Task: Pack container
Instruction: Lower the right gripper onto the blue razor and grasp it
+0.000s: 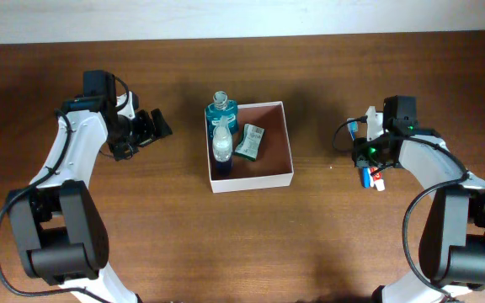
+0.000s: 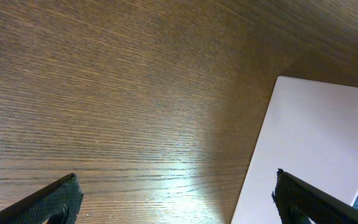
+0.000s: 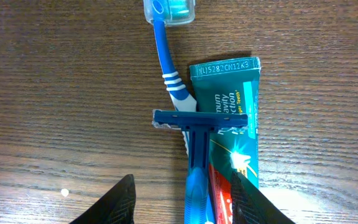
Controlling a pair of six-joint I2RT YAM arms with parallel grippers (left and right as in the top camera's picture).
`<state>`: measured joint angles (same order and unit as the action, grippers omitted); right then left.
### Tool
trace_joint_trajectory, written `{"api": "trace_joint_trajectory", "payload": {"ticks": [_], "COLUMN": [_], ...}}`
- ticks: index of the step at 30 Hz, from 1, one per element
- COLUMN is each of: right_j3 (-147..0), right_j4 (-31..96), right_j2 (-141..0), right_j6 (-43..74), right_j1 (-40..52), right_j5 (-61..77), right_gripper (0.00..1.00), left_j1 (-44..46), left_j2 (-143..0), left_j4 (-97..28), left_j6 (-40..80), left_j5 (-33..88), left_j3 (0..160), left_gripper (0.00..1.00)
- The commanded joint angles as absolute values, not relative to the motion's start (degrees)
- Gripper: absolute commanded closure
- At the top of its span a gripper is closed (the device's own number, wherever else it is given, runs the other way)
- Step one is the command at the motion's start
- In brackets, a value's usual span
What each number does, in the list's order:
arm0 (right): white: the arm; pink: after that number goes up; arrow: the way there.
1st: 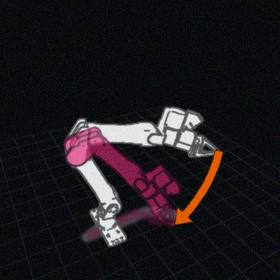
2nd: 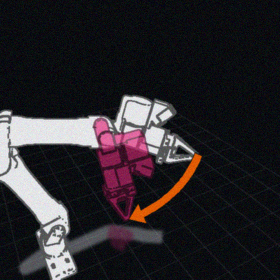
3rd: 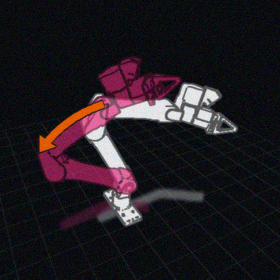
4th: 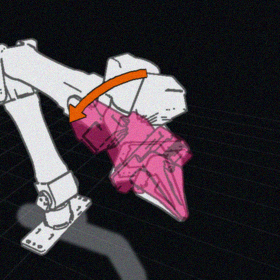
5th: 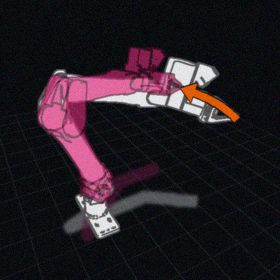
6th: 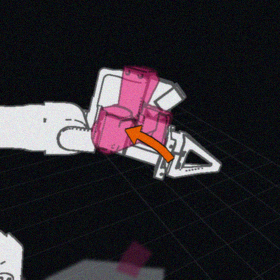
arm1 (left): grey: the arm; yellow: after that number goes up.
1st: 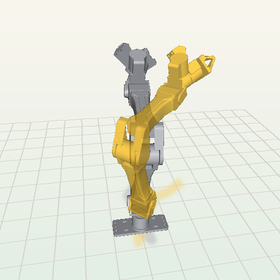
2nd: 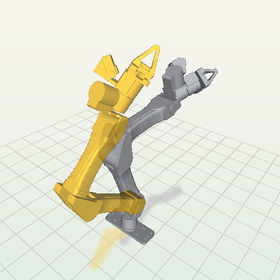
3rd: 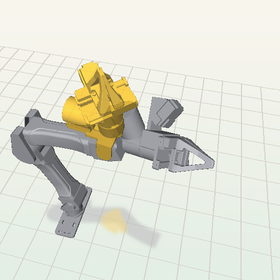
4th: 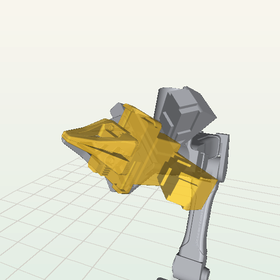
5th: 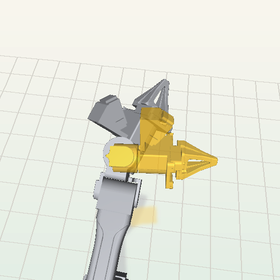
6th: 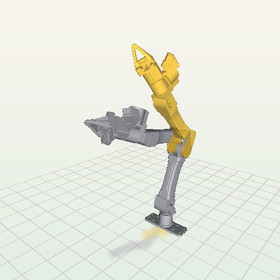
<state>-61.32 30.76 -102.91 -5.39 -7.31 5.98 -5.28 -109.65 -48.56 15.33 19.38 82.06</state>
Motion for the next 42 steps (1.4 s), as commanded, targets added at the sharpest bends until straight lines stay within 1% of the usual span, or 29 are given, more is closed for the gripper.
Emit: {"api": "trace_joint_trajectory", "payload": {"ticks": [1, 13, 15, 19, 24, 27, 37, 38, 42], "right_j3": [-60.66, -60.42, -60.42, -60.42, -60.42, -60.42, -60.42, -60.42, -60.58], "right_j4": [30.3, 28.01, 28.01, 28.08, 28.08, 28.08, 27.75, 27.75, 27.83], "right_j2": [-102.78, -105.38, -105.38, -105.38, -105.38, -105.38, -105.38, -105.38, -105.38], "right_j6": [-5.78, -5.8, -5.8, -5.76, -5.76, -5.76, -5.76, -5.76, -5.74], "right_j1": [-7.49, -7.49, -7.49, -7.49, -7.49, -7.49, -7.49, -7.49, -7.49], "right_j5": [5.3, 5.3, 5.3, 5.32, 5.32, 5.32, 5.3, 5.32, 5.32], "right_gripper": [0.57, 0.58, 0.62, 0.75, 0.75, 0.79, 0.8, 0.83, 0.85], "left_j1": [-5.41, -5.41, -5.41, -5.41, -5.41, -5.41, -5.41, -5.41, -5.41], "left_j2": [-110.67, -110.67, -110.67, -110.67, -110.67, -110.67, -110.67, -110.67, -110.67], "left_j4": [-48.51, -48.51, -48.51, -48.51, -48.51, -48.51, -48.51, -48.51, -48.51], "left_j6": [14.68, 14.68, 14.68, 14.68, 14.66, 14.68, 14.66, 14.68, 14.66], "left_j5": [19.03, 19.05, 19.05, 19.03, 19.05, 19.03, 19.03, 19.03, 19.05], "left_j3": [81.8, 81.8, 81.78, 81.8, 81.8, 81.8, 81.8, 81.78, 81.8], "left_gripper": [0.01, 0.01, 0.01, 0.01, 0.01, 0.01, 0.01, 0.01, 0.01]}}
